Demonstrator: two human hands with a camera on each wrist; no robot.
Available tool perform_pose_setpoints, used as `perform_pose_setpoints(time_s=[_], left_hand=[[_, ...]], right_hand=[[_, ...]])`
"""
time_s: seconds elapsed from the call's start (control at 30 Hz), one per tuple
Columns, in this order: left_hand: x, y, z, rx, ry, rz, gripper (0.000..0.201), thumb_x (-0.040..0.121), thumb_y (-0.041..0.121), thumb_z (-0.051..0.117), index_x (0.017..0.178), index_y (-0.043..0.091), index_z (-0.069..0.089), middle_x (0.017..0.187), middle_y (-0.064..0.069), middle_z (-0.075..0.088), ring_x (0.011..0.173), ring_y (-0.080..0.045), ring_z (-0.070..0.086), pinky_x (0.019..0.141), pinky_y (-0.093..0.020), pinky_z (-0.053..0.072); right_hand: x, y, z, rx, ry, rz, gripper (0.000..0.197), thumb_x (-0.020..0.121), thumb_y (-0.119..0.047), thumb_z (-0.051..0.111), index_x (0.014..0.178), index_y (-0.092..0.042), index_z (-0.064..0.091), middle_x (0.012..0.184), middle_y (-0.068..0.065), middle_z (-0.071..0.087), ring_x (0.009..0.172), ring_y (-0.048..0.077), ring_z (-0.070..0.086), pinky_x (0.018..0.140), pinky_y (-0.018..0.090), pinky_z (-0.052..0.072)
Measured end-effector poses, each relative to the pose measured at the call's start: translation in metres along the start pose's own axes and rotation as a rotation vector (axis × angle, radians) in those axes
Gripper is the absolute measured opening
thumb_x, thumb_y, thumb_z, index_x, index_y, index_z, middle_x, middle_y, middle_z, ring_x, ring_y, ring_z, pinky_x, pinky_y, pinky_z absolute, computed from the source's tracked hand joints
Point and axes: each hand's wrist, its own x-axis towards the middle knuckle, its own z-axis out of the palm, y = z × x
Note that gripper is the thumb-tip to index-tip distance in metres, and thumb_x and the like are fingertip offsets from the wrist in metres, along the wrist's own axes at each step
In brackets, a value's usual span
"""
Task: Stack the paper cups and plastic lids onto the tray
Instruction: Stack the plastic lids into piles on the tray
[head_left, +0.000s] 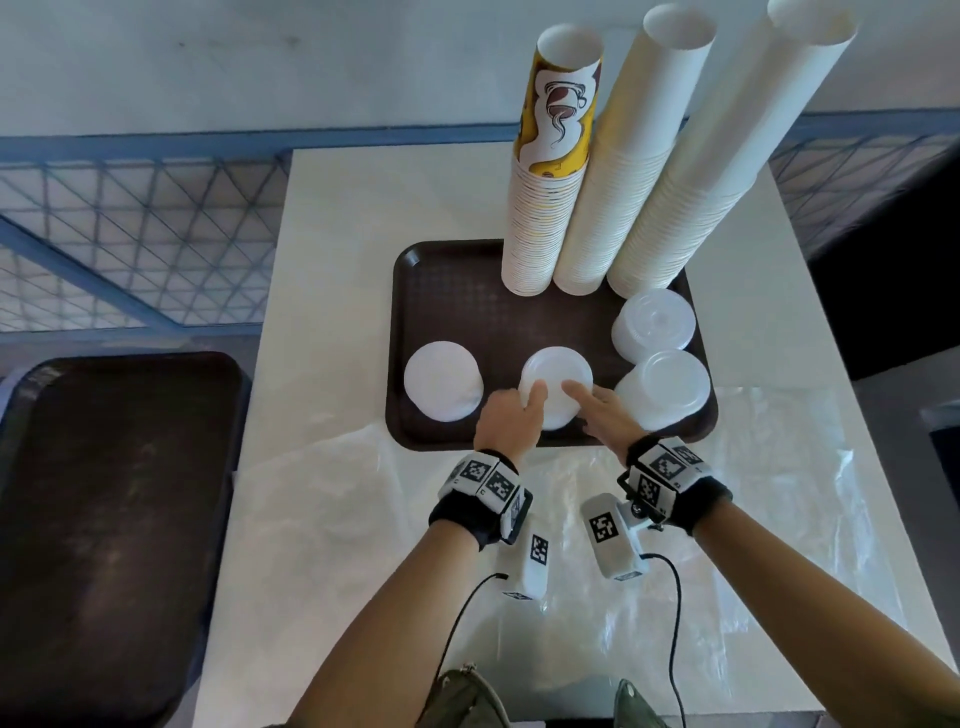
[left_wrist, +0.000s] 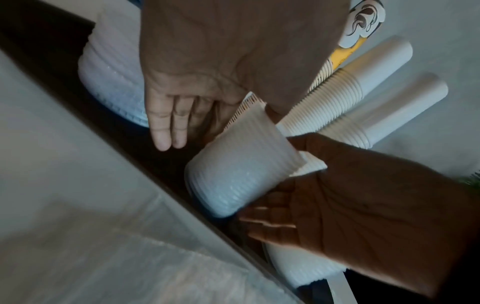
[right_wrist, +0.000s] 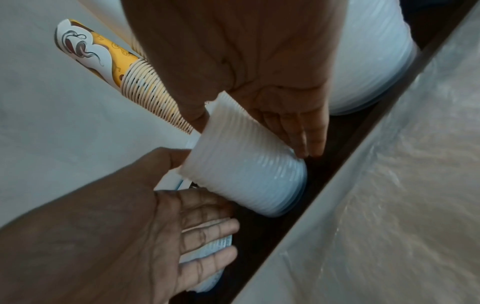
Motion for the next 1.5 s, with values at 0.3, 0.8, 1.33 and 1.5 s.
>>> perform_pose_setpoints(time_s=[0.3,0.8,1.33,1.5], left_hand=[[0.016,0.018,-0.020,0.013,-0.092,0.111,0.041,0.098,0.033,0.041,0.126,0.005,0.052,0.124,-0.017,0.058,0.117,-0.032,0.052,0.094,-0.033,0.038],[0.009,0.014,-0.006,-0.173,-0.157,-0.052,0.045,0.099,0.033,0.036,0.136,0.006,0.035,0.132,-0.018,0.049,0.118,-0.032,0.049,0.102,-0.043,0.040],[-0.007,0.012,-0.015,-0.295,-0.044,-0.094,0.057,0.091,0.040,0.052,0.141,0.023,0.029,0.134,-0.001,0.041,0.123,-0.021,0.041,0.101,-0.047,0.042],[-0.013,0.013,0.000,-0.335,-0.071,-0.127,0.046,0.090,0.031,0.056,0.131,0.017,0.040,0.118,-0.001,0.046,0.106,-0.016,0.045,0.098,-0.047,0.046]], right_hand=[[-0.002,-0.005,0.002,-0.006,0.071,-0.009,0.034,0.096,-0.033,0.042,0.107,-0.004,0.055,0.121,0.024,0.057,0.118,0.038,0.051,0.101,0.048,0.039],[-0.003,-0.011,-0.006,-0.021,-0.067,0.100,0.044,0.096,-0.045,0.036,0.132,-0.020,0.042,0.121,0.006,0.053,0.105,0.030,0.057,0.095,0.042,0.045],[-0.067,0.024,-0.082,-0.127,0.561,-0.458,0.007,0.085,-0.018,0.063,0.090,-0.014,0.060,0.072,0.003,0.063,0.062,0.012,0.058,0.064,0.023,0.048],[-0.036,0.031,-0.119,-0.043,0.554,-0.217,0.047,0.081,-0.035,0.067,0.118,-0.014,0.048,0.097,0.005,0.059,0.082,0.020,0.058,0.075,0.032,0.046]])
